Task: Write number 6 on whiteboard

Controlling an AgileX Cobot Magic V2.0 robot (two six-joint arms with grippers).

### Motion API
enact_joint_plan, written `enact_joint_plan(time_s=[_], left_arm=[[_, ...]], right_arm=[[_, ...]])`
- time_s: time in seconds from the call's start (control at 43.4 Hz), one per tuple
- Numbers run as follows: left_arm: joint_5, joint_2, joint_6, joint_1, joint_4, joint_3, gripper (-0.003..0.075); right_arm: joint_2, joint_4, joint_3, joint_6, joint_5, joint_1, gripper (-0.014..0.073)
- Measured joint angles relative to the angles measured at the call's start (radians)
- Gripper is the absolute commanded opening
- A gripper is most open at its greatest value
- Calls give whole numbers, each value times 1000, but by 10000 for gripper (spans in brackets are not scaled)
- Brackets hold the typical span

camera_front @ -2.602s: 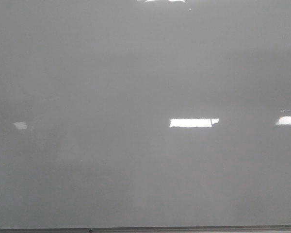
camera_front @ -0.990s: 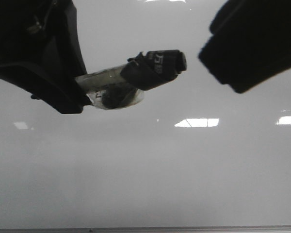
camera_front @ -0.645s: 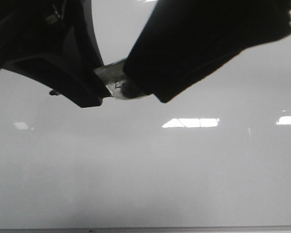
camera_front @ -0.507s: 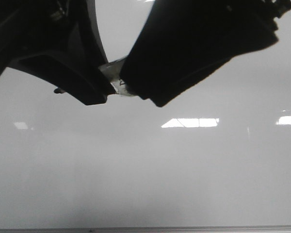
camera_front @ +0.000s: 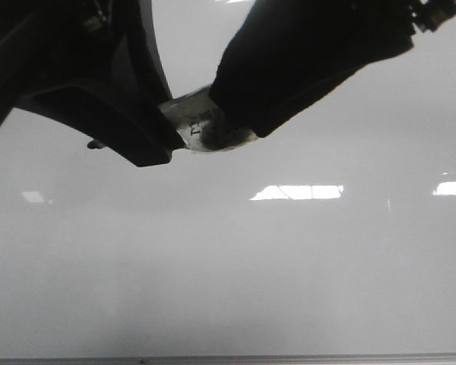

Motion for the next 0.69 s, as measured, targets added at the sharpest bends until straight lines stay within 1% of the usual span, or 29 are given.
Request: enact_joint_plan(time_s=[0.046,0.115,0.161,0.23,0.299,0.414,0.507,0.553,0.599,0.691], left_arm=[[-4,0,-10,0,2,0,260],[-18,0,-22,0,2,0,386],[-29,0,-27,0,2,0,457],[-37,0,-31,0,0,0,529],[-39,0,-34,0,0,0,539],[-39,0,-38,0,0,0,514],[-39,0,-37,0,0,0,428],[-39,0,-37,0,0,0,351],[-39,0,-37,0,0,0,259],[-39,0,-37,0,0,0,50]], right_arm=[[0,-10,0,0,-1,0,-69],[-5,-29,0,0,-1,-2,-69],[-10,-37,3,0,6,-12,-69],[-40,-38,23,0,10,-36,-69],[-90,-41,62,9,12,-80,-69],[-202,-48,148,15,23,-167,-69],[-309,-47,206,16,27,-245,-69],[-356,-47,230,17,29,-280,-69],[-390,-49,248,17,34,-307,-69],[-451,-49,260,17,38,-338,-69]])
